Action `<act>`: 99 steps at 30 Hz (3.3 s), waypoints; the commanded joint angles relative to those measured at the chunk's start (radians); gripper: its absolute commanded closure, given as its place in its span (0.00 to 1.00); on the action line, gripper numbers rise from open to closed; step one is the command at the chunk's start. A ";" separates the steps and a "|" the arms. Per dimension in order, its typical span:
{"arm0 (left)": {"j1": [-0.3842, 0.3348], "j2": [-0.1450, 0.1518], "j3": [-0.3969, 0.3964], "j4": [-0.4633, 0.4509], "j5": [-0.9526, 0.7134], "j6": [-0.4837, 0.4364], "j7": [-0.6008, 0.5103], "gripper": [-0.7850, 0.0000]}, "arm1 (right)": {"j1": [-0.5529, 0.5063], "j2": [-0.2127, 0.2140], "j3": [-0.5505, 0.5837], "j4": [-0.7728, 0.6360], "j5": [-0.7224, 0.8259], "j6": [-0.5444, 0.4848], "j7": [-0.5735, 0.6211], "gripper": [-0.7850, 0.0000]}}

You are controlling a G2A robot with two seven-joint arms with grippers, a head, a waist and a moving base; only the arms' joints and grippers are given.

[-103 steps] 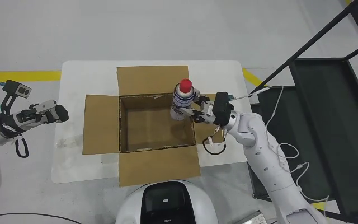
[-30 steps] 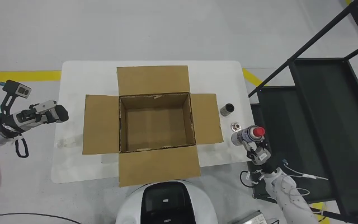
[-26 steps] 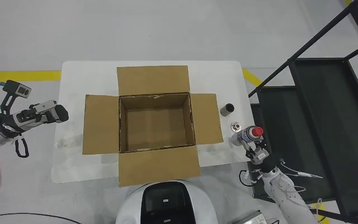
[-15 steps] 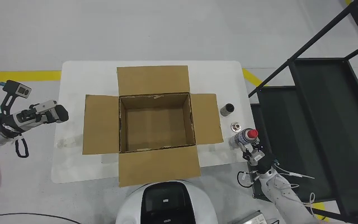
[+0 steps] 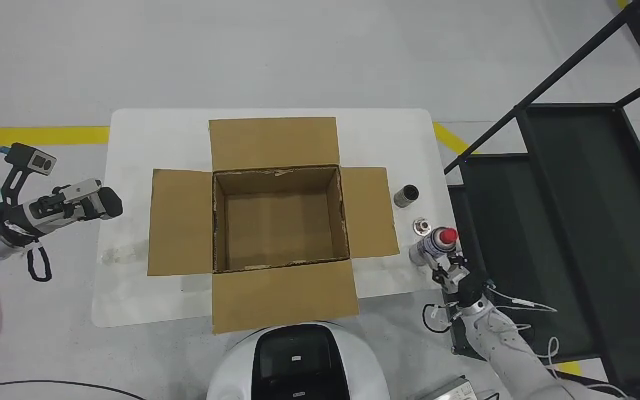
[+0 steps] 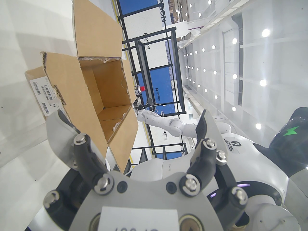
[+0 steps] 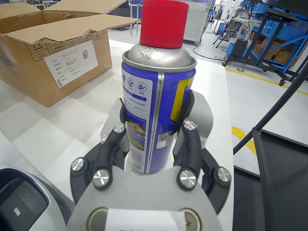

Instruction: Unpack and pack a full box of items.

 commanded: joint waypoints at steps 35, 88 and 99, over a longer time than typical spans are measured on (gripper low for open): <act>0.000 0.000 0.000 0.000 0.000 0.000 0.000 0.00 | -0.134 0.082 -0.038 -0.152 0.181 -0.154 0.171 0.00; 0.000 0.000 0.000 0.000 0.000 0.000 0.000 0.00 | -0.316 0.204 0.230 -1.251 0.079 -0.175 0.716 1.00; 0.000 0.000 0.000 0.000 0.000 0.000 0.000 0.00 | -0.298 0.198 0.197 -1.257 0.141 -0.204 0.737 1.00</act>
